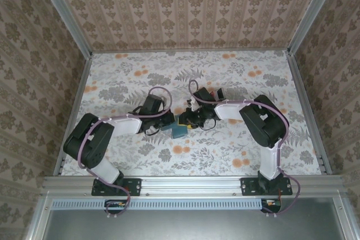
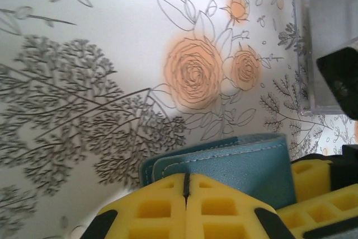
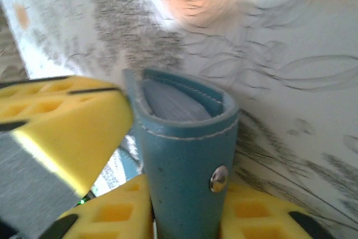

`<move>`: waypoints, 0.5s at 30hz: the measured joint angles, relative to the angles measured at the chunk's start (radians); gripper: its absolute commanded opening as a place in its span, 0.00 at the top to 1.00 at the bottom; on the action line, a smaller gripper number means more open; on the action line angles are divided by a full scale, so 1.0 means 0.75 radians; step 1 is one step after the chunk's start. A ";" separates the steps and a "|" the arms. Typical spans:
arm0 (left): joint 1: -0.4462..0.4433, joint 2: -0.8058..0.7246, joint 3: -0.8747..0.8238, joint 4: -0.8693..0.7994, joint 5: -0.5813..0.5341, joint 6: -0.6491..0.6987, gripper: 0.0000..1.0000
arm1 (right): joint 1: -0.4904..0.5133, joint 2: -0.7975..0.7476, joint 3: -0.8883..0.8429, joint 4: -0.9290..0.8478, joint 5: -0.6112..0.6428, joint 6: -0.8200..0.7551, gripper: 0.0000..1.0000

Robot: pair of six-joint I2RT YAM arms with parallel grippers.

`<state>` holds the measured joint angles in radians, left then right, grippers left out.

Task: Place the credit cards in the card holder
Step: Turn over the card holder at the center of the table.

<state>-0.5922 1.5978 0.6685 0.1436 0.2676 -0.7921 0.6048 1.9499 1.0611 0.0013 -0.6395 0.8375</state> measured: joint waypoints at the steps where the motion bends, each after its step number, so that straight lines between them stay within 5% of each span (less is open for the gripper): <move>1: 0.007 -0.013 -0.002 -0.012 -0.005 0.000 0.96 | 0.004 -0.001 0.003 0.019 -0.003 0.001 0.87; 6: 0.040 -0.077 -0.010 -0.142 -0.052 0.014 0.61 | 0.040 -0.009 0.053 -0.040 0.051 -0.080 0.91; 15: 0.296 -0.521 -0.130 -0.502 -0.186 0.079 0.56 | 0.124 -0.131 0.441 -0.643 0.736 -0.551 0.91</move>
<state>-0.3702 1.2068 0.5709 -0.2329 0.1284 -0.7330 0.6979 1.8515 1.3918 -0.4812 -0.0875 0.4240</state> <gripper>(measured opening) 0.437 0.159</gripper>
